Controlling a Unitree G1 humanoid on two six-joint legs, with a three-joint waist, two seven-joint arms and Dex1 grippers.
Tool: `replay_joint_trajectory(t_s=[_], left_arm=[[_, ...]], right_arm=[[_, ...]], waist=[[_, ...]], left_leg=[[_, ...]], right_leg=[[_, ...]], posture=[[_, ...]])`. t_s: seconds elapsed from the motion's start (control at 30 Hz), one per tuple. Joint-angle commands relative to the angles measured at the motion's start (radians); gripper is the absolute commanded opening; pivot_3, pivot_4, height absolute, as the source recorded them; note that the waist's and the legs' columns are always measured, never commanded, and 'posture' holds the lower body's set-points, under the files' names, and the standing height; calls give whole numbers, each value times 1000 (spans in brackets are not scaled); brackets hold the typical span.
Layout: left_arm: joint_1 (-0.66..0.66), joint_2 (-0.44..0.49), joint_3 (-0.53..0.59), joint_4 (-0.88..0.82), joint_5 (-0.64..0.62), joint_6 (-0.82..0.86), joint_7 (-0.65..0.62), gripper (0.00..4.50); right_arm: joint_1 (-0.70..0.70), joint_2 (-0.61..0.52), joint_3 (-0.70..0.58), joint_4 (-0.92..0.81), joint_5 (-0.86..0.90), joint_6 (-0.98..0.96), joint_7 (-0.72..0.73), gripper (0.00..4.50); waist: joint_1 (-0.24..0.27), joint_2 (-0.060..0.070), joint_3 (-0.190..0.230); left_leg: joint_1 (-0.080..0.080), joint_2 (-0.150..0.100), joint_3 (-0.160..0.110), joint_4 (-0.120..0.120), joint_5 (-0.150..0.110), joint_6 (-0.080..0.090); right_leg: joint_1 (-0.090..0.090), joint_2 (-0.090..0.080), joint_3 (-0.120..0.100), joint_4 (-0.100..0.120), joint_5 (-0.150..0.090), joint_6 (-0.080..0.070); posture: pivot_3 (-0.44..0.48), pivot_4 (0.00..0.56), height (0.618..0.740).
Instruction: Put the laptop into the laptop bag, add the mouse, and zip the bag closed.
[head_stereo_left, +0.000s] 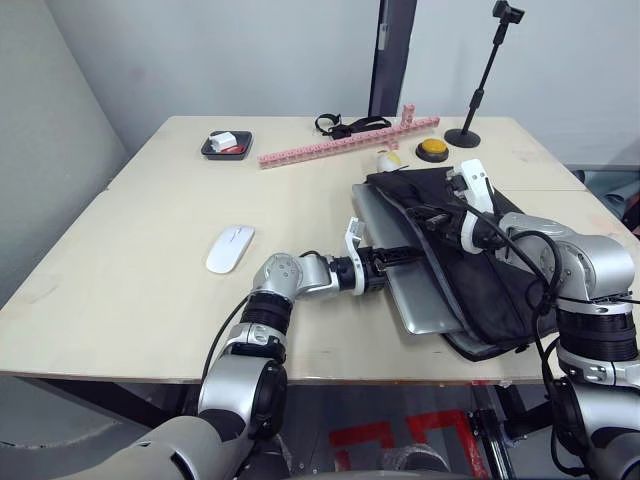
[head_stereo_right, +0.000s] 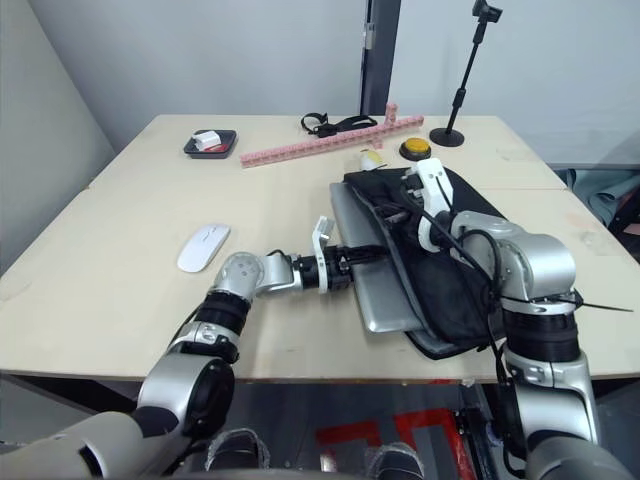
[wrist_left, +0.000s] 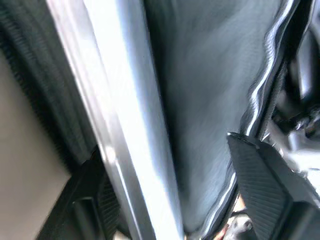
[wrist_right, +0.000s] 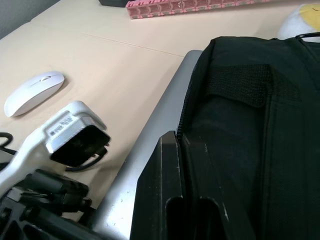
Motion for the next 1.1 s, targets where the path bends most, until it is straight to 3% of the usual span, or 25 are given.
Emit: replay_joint_trajectory(t_s=[0.03,0.57,0.67,0.87,1.1], left_arm=[[3,2,18,-114,-33,37,-31,3109],[92,16,72,-259,-38,133,14,3109],[95,13,73,-258,-31,131,12,2365],[96,8,64,-259,-27,127,5,218],[61,-9,66,-227,-21,129,13,149]], right_arm=[[-9,-22,-32,-11,11,-30,8,0],[2,-49,-46,-19,32,-26,8,0],[0,-49,-41,-15,32,-28,11,0],[-4,-48,-33,-15,33,-31,15,0],[-11,-24,-37,-36,57,-10,8,0]], waist=[[0,0,0],[1,0,0],[2,0,0],[0,0,0],[1,0,0]], left_leg=[[0,0,0,0,0,0],[0,0,0,0,0,0],[0,0,0,1,0,0],[0,0,0,0,0,0],[0,0,0,0,0,0]], right_leg=[[0,0,0,0,0,0],[0,0,0,0,-1,-2],[0,0,0,0,-1,-2],[0,0,0,0,-1,-2],[0,0,0,0,-1,-2]], posture=[[0,150,740],[0,150,740],[0,150,740],[0,150,740],[0,150,740]])
